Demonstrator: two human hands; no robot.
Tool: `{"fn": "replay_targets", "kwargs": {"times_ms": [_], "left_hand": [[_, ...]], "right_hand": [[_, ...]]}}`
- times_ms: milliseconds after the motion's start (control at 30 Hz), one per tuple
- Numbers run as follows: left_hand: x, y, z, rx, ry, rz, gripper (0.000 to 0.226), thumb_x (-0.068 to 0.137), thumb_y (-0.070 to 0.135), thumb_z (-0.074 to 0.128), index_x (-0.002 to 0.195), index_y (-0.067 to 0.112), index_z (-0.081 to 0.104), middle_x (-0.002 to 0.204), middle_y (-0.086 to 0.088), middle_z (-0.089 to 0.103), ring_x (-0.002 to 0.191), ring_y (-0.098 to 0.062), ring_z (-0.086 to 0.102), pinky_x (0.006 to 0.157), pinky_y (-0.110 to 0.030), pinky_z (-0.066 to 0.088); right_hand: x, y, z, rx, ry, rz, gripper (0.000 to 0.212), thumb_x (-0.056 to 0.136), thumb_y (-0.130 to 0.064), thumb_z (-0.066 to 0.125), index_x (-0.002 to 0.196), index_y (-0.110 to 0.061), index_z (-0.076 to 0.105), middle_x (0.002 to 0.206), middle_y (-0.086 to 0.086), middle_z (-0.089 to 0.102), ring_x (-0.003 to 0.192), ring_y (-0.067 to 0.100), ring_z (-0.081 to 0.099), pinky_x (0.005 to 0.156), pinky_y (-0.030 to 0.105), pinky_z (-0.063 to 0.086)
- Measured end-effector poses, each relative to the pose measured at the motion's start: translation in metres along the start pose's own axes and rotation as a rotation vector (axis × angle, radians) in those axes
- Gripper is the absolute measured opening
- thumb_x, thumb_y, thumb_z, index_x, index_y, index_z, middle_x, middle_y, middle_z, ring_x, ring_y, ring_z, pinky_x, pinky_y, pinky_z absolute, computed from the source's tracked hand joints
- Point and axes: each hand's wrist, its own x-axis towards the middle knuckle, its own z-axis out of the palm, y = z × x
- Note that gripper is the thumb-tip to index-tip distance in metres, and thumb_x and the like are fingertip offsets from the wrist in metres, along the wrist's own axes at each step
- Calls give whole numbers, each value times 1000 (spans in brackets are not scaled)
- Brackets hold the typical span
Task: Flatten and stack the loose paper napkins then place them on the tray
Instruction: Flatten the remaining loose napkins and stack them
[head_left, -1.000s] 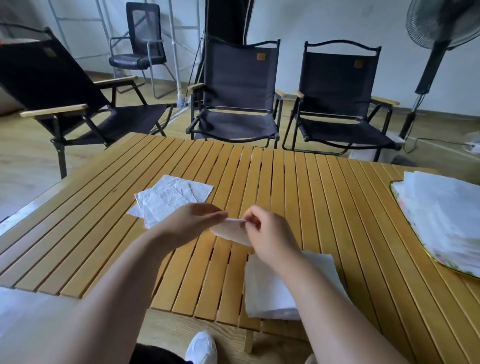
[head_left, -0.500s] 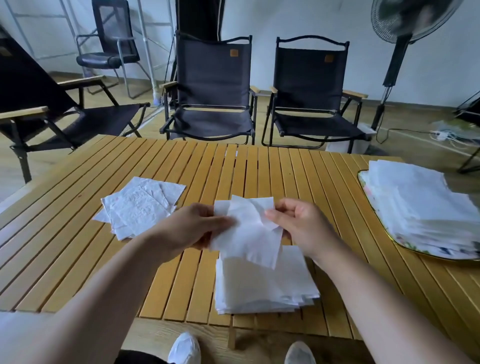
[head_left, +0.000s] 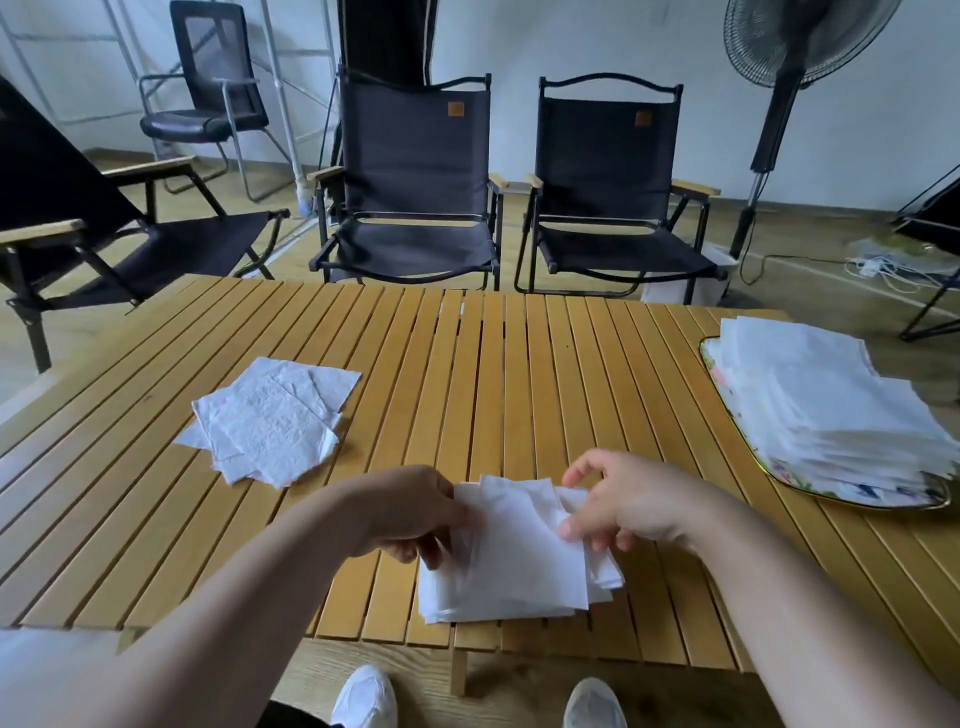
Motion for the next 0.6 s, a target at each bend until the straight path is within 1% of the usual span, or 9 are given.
{"fn": "replay_targets", "kwargs": {"times_ms": [100,167,200,267,333,400,467,533,600], "left_hand": [[0,-1,-1,26,-7,2,27,102,26,53,102,4,68,75,-4,72,52,-11,53,48,-19,38],[0,0,-1,47,-8,12,25,102,25,52,99,7,68,68,2,71,47,-7,52,48,-18,38],[0,1,-1,52,-9,14,24,103,25,51,97,8,68,63,5,70,44,-5,51,48,-17,38],[-1,2,-1,50,-12,17,23,103,27,52,95,10,67,59,7,68,41,-4,50,48,-17,38],[-1,1,-2,43,-15,20,26,101,32,56,95,10,68,63,5,68,44,-5,51,48,-18,37],[1,0,-3,39,11,53,32,95,41,63,96,10,69,69,0,64,50,-9,49,50,-20,36],[3,-1,-6,37,104,124,35,88,48,69,95,14,68,67,3,59,54,-9,46,50,-20,34],[3,0,-9,11,177,191,37,83,49,73,105,20,66,73,7,60,61,-8,49,53,-20,36],[3,0,-11,-10,167,227,37,83,48,74,112,26,65,81,8,62,66,-7,51,56,-21,38]], "right_hand": [[-2,-2,1,-50,-33,-15,53,77,-23,87,114,-29,49,97,4,75,69,13,69,57,26,46],[-2,-3,2,-59,-13,-48,42,82,-20,83,110,-25,53,95,3,76,68,14,68,52,22,44],[-1,-4,3,-73,-3,-65,34,84,-20,81,107,-23,56,95,2,76,69,14,69,53,22,47],[0,-4,6,-145,27,-92,18,89,-24,76,100,-26,62,94,1,74,69,12,69,68,30,57],[0,-4,7,-185,92,-120,5,93,-27,70,92,-28,66,89,1,73,67,10,63,78,36,55],[-1,-4,6,-179,172,-176,9,94,-30,68,86,-29,66,81,0,70,66,11,60,73,34,52],[-2,-4,3,-138,205,-238,12,94,-31,68,82,-29,67,69,-7,63,64,11,58,70,32,50],[-2,-4,2,-80,187,-276,11,93,-30,70,81,-29,68,64,-12,60,61,8,56,70,31,50],[2,-2,3,-45,153,-277,10,92,-28,72,82,-28,70,64,-15,61,60,7,55,70,30,49]]}}
